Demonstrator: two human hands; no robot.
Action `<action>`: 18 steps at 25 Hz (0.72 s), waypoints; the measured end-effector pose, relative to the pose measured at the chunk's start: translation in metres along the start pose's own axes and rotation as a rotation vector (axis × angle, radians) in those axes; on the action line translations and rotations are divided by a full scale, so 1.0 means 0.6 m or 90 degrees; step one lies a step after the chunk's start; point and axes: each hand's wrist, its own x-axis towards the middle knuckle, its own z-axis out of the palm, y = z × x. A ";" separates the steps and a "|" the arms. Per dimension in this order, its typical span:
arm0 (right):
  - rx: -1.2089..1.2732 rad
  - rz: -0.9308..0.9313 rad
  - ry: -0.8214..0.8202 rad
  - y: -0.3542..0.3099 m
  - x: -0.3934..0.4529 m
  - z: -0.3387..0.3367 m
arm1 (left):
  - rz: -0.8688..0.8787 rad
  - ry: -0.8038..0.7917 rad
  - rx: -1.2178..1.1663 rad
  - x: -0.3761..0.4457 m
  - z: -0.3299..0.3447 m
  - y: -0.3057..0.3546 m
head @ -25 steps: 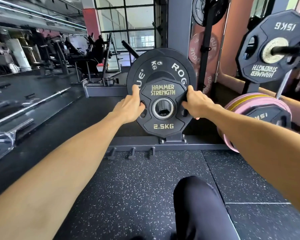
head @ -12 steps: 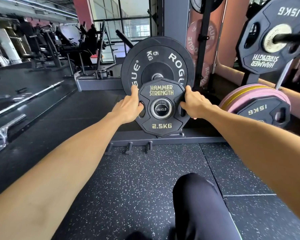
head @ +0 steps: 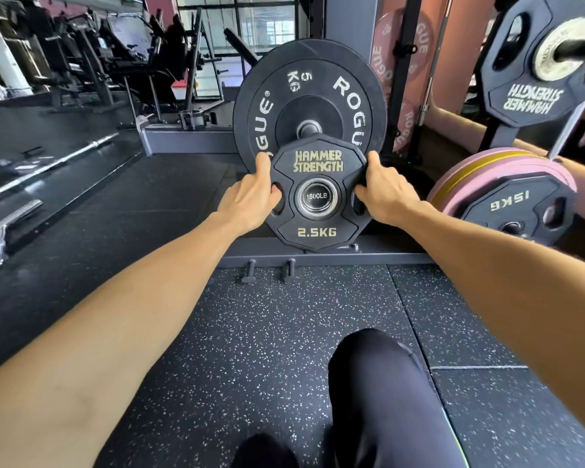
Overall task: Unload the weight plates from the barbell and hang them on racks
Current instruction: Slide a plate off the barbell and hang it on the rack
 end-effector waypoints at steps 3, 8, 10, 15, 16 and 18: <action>0.000 -0.014 0.029 0.003 -0.007 0.011 | 0.002 0.041 0.022 -0.006 0.011 0.002; 0.000 -0.004 0.084 0.003 -0.006 0.029 | -0.013 0.076 0.028 -0.005 0.025 0.006; 0.003 0.000 0.088 0.004 0.006 0.034 | -0.017 0.078 0.031 0.005 0.029 0.004; -0.028 0.010 0.103 0.009 0.035 0.040 | -0.023 0.077 0.066 0.028 0.039 -0.006; -0.059 0.020 0.107 0.010 0.042 0.042 | -0.025 0.078 0.075 0.034 0.042 -0.008; -0.113 0.043 0.108 0.011 0.061 0.047 | -0.028 0.076 0.090 0.050 0.046 -0.012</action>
